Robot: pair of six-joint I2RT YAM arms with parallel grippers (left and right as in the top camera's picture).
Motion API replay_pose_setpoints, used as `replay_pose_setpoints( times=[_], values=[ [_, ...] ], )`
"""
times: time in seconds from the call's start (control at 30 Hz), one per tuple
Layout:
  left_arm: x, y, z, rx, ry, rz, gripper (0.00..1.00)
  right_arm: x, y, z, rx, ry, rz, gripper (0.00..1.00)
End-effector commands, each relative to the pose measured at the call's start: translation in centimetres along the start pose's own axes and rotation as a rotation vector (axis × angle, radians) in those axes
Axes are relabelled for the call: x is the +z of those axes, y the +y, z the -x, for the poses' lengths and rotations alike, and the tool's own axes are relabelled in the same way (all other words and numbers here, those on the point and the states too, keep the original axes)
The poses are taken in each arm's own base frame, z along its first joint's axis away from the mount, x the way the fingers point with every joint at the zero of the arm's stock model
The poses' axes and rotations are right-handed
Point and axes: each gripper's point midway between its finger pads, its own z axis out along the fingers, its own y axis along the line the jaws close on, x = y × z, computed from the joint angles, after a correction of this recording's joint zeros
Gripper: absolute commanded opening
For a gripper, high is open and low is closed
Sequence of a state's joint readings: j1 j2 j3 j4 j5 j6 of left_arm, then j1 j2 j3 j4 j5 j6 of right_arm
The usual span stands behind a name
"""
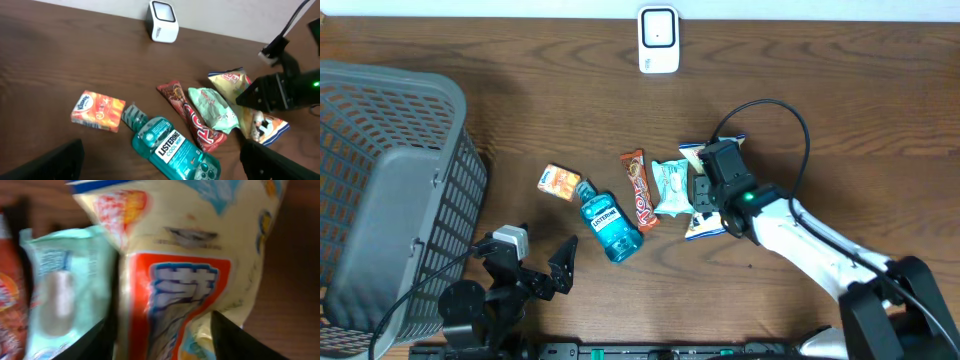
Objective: Scan the item barcode
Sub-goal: 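Grasp the cream snack bag with the right gripper and lift it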
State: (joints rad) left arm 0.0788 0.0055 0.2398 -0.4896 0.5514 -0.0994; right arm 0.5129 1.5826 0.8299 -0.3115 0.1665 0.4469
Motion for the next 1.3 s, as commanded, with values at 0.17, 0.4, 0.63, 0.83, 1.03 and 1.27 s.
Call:
replay_pose_setpoints(
  times=[0.17, 0.4, 0.63, 0.83, 1.03, 1.27],
  values=[
    [-0.1, -0.2, 0.3, 0.016, -0.01, -0.006, 0.99, 3.1, -1.8, -1.5, 0.077, 0.044, -0.132, 0.47],
    [-0.1, 0.0, -0.6, -0.004, 0.027, 0.0, 0.99, 2.8, -1.2, -1.1, 0.117, 0.09, -0.05, 0.06],
    [-0.2, 0.2, -2.1, -0.036, 0.084, 0.009, 0.99, -2.1, 2.0, 1.2, 0.159, 0.258, 0.353, 0.01],
    [-0.2, 0.2, -2.1, -0.037, 0.087, 0.009, 0.99, -7.5, 3.1, 1.0, 0.194, 0.394, 0.799, 0.01],
    [-0.2, 0.2, -2.1, -0.038, 0.087, 0.009, 0.99, -12.3, 3.2, 2.6, 0.298, 0.39, 1.131, 0.01],
    [-0.2, 0.2, -2.1, -0.037, 0.087, 0.009, 0.99, -17.3, 4.3, 4.3, 0.549, 0.545, 1.408, 0.02]
  ],
)
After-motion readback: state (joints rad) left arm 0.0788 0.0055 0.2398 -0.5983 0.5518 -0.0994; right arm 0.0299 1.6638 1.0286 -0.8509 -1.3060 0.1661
